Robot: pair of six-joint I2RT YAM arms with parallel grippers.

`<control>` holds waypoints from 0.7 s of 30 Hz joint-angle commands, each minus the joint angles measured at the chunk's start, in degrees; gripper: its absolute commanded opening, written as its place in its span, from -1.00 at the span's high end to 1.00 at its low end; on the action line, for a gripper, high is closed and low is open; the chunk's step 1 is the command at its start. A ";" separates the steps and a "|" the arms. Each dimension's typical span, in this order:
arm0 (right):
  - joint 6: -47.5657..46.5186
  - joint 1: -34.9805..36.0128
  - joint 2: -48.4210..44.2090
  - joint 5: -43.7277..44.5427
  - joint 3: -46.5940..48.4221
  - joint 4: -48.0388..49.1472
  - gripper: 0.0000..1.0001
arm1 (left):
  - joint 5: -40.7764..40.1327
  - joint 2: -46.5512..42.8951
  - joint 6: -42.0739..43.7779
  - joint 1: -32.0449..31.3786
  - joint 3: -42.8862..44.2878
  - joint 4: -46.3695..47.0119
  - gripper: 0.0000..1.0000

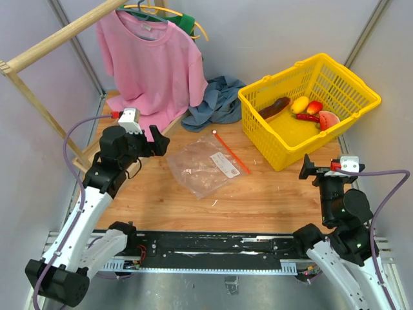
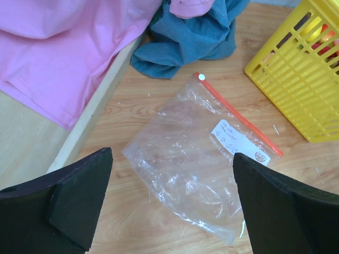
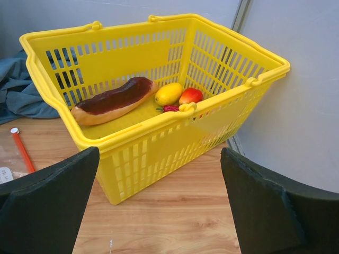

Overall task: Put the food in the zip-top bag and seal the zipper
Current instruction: Pick up the zipper food storage bag at the center of the board.

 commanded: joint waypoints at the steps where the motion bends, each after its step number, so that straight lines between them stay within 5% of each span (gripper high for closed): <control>1: -0.34 0.79 -1.34 0.10 1.06 1.08 -0.97 | 2.23 1.20 -0.94 -0.18 0.84 1.31 -0.99; 8: 0.16 0.83 -1.49 -0.56 0.95 1.26 -0.97 | 4.95 6.40 -4.81 -1.36 3.40 -2.32 -0.98; 21: 1.21 0.84 -2.47 -2.83 1.01 1.12 -0.97 | -1.91 25.55 -11.90 -20.31 8.71 -0.66 -0.97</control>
